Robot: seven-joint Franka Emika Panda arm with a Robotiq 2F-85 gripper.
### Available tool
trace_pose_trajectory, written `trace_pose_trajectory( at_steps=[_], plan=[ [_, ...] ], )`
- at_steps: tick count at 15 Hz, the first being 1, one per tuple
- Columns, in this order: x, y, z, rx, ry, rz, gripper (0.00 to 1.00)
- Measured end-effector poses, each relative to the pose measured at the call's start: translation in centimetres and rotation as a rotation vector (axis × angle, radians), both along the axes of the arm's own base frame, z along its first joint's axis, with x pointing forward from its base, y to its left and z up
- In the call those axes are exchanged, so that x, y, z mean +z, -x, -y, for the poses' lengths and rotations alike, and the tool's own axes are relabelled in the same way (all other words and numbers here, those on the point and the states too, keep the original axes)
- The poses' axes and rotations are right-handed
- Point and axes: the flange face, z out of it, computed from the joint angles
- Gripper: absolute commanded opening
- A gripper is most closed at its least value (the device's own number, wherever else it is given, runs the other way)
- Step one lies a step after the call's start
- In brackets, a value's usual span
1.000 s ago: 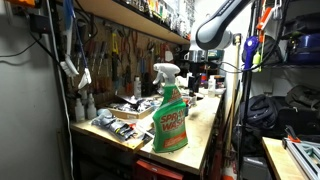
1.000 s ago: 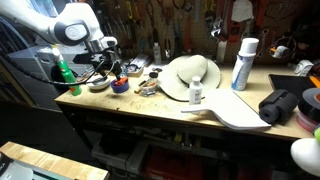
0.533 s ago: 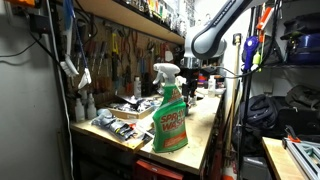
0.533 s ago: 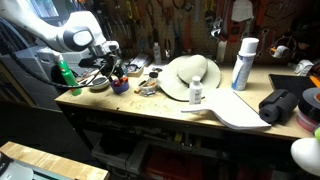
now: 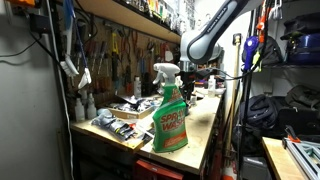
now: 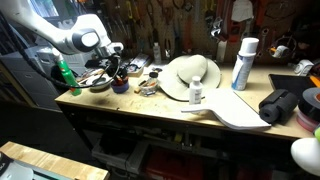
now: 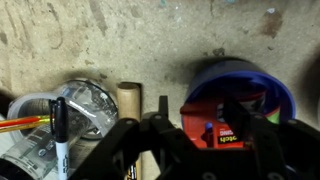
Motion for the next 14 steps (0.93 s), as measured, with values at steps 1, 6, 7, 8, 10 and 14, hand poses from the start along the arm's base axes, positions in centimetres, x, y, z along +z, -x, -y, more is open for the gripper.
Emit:
trace_pose_trajectory(
  at_steps=[1, 6, 7, 8, 10, 14],
  plan=[
    [0.0, -0.1, 0.0, 0.001, 0.000, 0.000, 0.28],
    [0.6, -0.3, 0.4, -0.008, -0.022, 0.001, 0.11],
    [0.6, -0.2, 0.5, -0.009, -0.034, 0.001, 0.11],
    [0.7, -0.1, 0.7, -0.009, -0.047, 0.000, 0.11],
    [1.2, 0.2, 1.0, 0.000, -0.075, 0.001, 0.11],
    [5.8, 0.9, 2.1, 0.013, -0.067, 0.071, 0.11]
  ],
)
